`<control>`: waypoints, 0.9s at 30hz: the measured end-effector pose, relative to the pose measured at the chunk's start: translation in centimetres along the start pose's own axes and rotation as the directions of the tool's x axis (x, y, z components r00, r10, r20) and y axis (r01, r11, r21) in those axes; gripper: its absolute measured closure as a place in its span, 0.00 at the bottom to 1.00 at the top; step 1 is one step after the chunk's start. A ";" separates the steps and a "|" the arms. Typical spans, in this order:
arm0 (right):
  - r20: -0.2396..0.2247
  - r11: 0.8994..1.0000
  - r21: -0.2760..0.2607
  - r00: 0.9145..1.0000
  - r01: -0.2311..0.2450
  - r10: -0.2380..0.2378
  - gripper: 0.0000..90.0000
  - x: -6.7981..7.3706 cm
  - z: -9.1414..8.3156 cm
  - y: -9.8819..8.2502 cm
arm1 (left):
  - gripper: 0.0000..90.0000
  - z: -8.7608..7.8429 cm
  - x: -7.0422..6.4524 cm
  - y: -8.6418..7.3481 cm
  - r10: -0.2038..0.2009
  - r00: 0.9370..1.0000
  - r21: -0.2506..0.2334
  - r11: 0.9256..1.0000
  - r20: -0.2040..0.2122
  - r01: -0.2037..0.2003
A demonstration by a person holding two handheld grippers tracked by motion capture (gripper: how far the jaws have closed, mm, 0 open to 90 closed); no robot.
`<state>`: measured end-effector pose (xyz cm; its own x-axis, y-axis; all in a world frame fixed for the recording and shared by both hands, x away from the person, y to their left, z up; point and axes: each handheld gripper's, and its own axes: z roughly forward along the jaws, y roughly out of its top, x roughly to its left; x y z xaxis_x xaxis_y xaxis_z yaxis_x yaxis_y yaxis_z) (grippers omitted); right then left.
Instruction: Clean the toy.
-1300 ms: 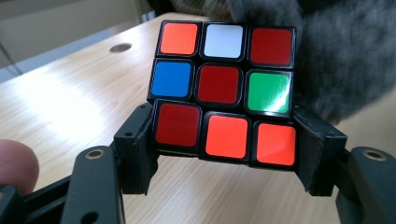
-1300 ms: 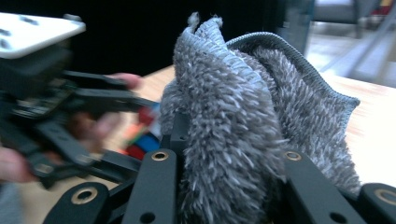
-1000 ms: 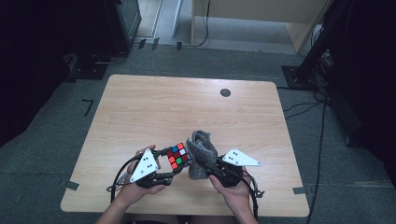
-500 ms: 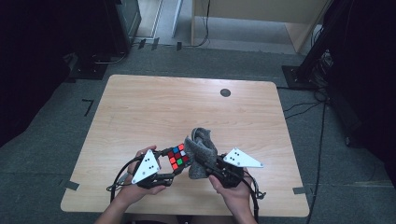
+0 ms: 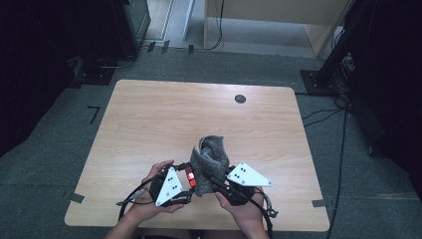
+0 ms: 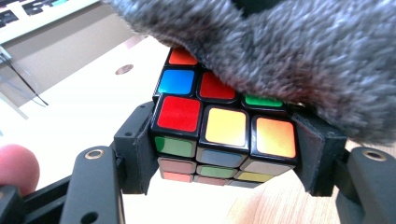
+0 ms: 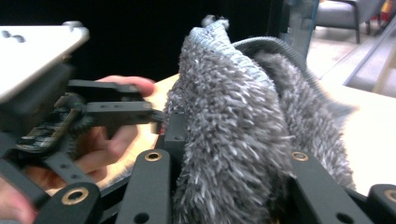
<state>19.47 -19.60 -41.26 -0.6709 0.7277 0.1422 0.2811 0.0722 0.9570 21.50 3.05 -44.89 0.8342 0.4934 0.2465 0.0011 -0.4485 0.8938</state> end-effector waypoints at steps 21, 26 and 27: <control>-0.174 0.945 -0.045 0.934 -0.325 0.313 0.73 -4.3 -0.2 -2.0 | 0.37 -1.8 1.3 0.3 -0.101 0.992 -0.149 0.983 0.075 0.111; -0.066 0.953 -0.008 0.951 -0.303 0.302 0.74 -5.0 -0.4 -2.2 | 0.37 -1.7 1.7 0.0 -0.122 0.988 -0.151 0.979 0.091 0.135; -0.073 0.956 -0.029 0.954 -0.293 0.291 0.74 -4.8 -0.6 -1.9 | 0.37 -1.6 1.6 -0.1 -0.118 0.989 -0.145 0.981 0.091 0.130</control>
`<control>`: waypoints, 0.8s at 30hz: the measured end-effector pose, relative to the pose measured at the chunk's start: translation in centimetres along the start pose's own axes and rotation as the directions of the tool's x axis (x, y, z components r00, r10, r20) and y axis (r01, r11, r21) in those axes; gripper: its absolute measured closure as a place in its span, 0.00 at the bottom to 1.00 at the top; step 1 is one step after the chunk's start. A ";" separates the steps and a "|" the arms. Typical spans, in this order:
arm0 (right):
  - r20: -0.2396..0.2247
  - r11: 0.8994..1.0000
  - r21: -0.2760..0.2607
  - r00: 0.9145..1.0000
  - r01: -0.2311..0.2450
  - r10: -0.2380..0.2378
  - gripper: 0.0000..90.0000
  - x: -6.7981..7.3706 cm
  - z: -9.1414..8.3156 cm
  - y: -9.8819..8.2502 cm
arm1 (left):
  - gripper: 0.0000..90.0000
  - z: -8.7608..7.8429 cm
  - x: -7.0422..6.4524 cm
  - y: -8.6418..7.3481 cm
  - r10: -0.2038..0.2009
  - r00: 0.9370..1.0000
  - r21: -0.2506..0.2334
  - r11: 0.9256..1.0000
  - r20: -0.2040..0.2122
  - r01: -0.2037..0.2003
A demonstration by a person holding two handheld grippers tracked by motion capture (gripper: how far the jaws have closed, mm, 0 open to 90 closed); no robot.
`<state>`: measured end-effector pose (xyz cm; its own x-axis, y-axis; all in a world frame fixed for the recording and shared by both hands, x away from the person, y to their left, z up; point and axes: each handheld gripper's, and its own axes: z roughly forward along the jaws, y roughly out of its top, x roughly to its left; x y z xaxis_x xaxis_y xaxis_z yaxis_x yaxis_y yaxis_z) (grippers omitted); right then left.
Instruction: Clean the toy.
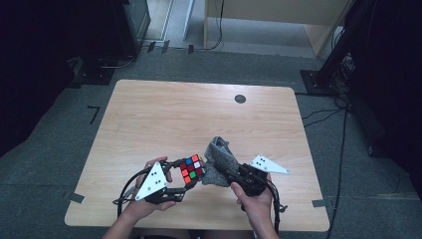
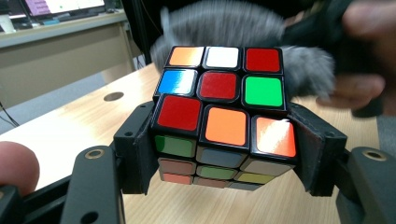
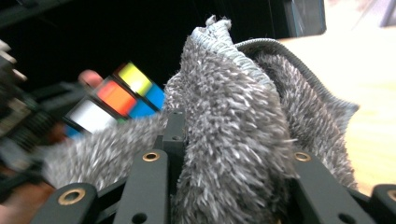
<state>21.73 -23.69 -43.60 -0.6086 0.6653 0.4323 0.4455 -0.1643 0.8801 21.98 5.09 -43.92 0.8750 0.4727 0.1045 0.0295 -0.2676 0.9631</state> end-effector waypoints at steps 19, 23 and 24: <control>-0.046 0.990 -0.126 0.997 0.062 -0.069 0.74 2.2 -1.0 1.1 | 0.37 0.1 -0.4 0.3 0.009 1.000 -0.010 1.000 0.008 -0.009; -0.094 0.993 -0.108 0.993 0.056 -0.066 0.74 2.1 0.1 -0.1 | 0.37 -0.2 -0.5 0.5 0.018 1.000 -0.015 1.000 0.003 -0.018; -0.098 0.994 -0.103 0.994 0.028 -0.038 0.74 1.8 0.2 -0.3 | 0.37 -0.3 -0.4 0.5 0.012 1.000 -0.017 1.000 0.003 -0.012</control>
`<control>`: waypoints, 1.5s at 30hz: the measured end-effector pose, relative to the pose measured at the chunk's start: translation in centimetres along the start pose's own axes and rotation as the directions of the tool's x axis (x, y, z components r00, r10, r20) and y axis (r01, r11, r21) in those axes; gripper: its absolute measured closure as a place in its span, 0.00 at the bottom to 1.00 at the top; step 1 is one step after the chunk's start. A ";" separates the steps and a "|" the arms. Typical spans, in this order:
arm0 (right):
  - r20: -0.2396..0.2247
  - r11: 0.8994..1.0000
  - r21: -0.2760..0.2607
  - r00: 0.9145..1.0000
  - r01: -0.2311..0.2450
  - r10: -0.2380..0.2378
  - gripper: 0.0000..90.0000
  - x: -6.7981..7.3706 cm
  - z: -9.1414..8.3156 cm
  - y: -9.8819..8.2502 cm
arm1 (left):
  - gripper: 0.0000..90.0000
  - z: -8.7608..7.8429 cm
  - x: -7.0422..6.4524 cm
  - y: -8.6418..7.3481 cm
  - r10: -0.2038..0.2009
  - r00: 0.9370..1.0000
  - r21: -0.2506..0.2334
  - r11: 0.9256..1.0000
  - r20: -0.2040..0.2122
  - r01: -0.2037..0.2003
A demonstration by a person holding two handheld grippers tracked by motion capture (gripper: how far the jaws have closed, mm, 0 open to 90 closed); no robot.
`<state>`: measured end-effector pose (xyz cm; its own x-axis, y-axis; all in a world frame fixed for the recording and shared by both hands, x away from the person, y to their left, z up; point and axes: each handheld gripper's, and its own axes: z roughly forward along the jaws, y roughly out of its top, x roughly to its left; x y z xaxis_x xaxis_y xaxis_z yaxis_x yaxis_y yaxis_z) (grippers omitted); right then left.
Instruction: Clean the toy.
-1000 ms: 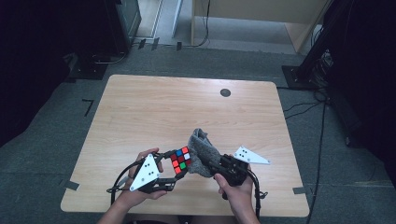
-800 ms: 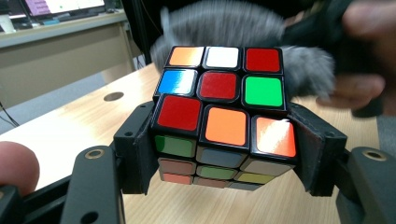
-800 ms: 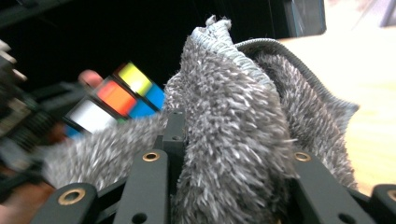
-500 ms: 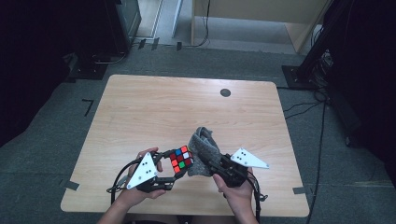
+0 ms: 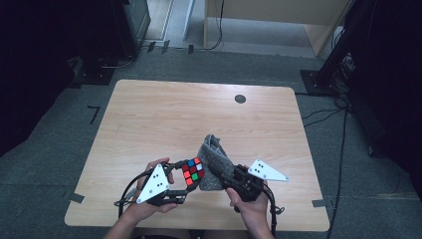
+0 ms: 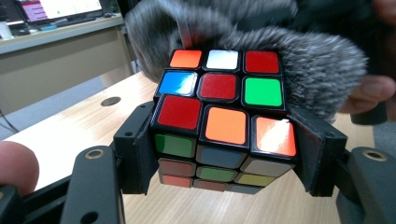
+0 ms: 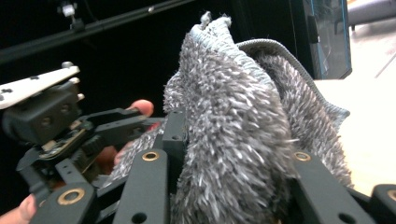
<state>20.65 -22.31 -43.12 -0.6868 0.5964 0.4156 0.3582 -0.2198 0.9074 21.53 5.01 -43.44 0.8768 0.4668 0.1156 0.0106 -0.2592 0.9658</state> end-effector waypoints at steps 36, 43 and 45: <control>0.085 0.991 0.115 0.994 0.062 -0.072 0.75 -1.0 1.1 -1.4 | 0.37 -1.5 2.0 0.5 -0.164 0.986 -0.119 0.979 0.010 0.164; -0.060 0.971 0.190 0.989 0.147 -0.138 0.75 1.4 3.2 -3.1 | 0.37 -1.5 2.5 0.4 -0.246 0.968 -0.141 0.958 0.047 0.250; -0.084 0.960 0.216 0.983 0.179 -0.165 0.75 1.7 3.6 -3.7 | 0.37 -1.5 2.6 0.3 -0.257 0.965 -0.140 0.955 0.051 0.262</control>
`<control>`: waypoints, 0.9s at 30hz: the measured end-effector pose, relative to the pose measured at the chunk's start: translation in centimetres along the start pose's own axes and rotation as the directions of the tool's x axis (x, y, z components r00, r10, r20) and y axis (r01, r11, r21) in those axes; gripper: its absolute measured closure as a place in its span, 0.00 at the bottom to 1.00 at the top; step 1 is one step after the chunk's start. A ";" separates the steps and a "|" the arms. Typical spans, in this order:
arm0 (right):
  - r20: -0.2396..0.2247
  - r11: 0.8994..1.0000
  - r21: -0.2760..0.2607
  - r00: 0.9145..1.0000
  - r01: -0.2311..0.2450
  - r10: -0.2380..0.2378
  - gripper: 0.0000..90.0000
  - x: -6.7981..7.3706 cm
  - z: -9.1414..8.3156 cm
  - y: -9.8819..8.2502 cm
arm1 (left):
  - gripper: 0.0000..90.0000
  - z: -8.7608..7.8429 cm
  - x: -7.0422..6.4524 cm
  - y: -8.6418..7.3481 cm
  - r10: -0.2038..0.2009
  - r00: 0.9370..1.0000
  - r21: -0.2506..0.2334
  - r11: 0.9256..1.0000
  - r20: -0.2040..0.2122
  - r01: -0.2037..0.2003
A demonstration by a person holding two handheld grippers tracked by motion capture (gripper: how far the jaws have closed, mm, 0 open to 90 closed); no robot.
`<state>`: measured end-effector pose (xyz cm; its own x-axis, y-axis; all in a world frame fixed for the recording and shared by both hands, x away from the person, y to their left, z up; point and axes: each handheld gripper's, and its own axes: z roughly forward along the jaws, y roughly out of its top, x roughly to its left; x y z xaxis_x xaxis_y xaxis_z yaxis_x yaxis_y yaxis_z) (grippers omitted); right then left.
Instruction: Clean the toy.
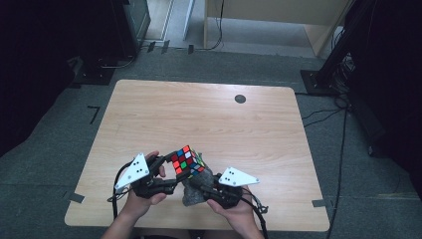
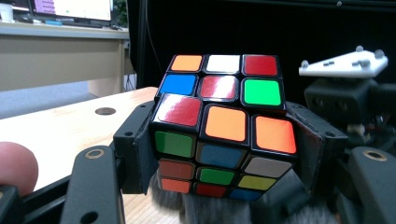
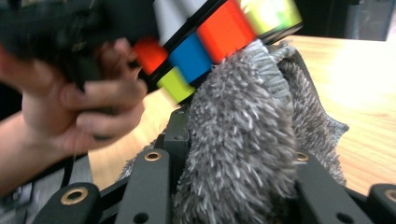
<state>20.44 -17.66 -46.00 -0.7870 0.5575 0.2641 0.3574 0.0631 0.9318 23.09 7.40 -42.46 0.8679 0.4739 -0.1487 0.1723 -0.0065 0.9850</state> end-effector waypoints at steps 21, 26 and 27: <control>0.100 0.991 -0.054 0.988 0.126 -0.120 0.75 -0.2 -1.3 1.0 | 0.37 -0.4 1.1 0.0 -0.030 0.999 0.000 1.000 -0.037 0.030; 0.117 0.987 -0.073 0.984 0.142 -0.133 0.74 -0.1 -1.4 0.9 | 0.37 -0.3 1.0 0.0 -0.032 0.999 0.002 0.999 -0.037 0.032; 0.105 0.987 -0.068 0.985 0.144 -0.136 0.74 0.0 -1.2 0.8 | 0.37 -0.4 1.0 0.1 -0.033 0.999 0.001 0.999 -0.038 0.033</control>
<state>20.08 -18.60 -44.95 -0.7713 0.6274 0.1072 0.2056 0.0862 0.9748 23.84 8.20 -42.51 0.8433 0.5072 -0.1777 0.2014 0.0085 0.9795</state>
